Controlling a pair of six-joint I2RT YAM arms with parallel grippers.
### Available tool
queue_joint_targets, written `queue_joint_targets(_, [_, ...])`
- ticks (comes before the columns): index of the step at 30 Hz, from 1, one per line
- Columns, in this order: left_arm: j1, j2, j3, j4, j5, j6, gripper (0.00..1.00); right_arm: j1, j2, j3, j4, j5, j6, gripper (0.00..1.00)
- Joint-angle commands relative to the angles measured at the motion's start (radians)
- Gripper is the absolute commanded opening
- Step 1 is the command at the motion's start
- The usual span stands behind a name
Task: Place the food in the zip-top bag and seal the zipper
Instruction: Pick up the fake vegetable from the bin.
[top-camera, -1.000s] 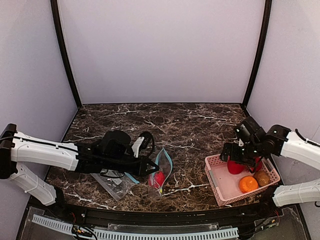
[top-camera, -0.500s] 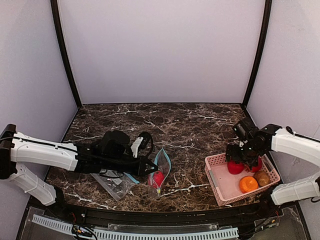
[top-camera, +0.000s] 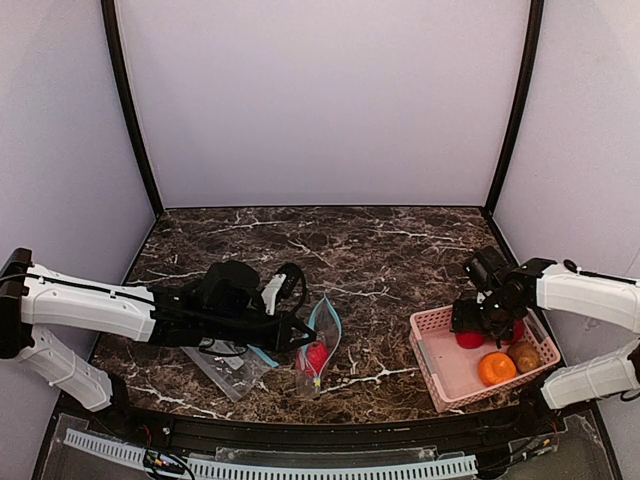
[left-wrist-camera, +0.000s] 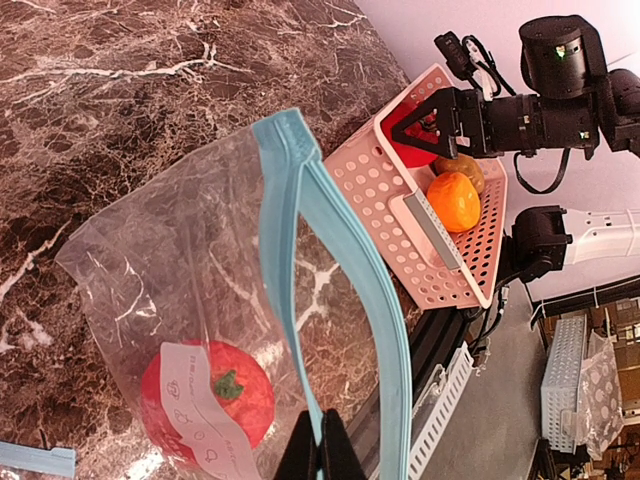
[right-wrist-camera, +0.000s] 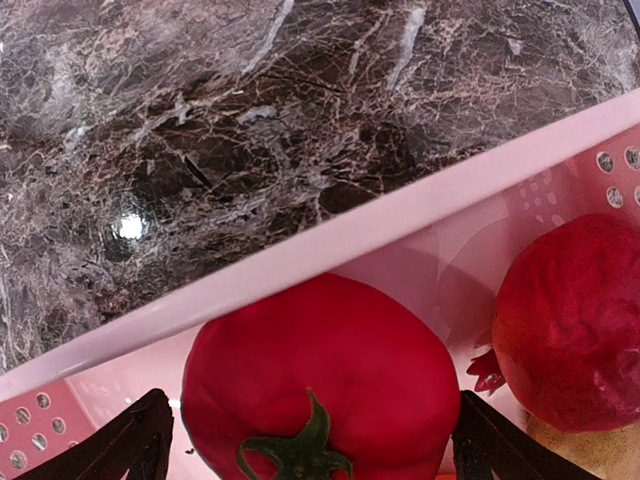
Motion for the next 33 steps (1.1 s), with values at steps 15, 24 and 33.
queue_joint_targets(15, [0.004,-0.015,-0.005,0.001,0.000,-0.014,0.01,-0.006,-0.077,0.007,-0.036,0.047,-0.001,0.63])
queue_joint_targets(24, [0.004,0.014,-0.003,0.046,0.015,-0.040,0.01,0.006,-0.365,0.146,-0.110,-0.126,-0.010,0.60])
queue_joint_targets(33, [0.011,0.065,-0.027,0.113,0.018,-0.097,0.01,0.133,-0.428,0.148,0.196,-0.441,0.048,0.57])
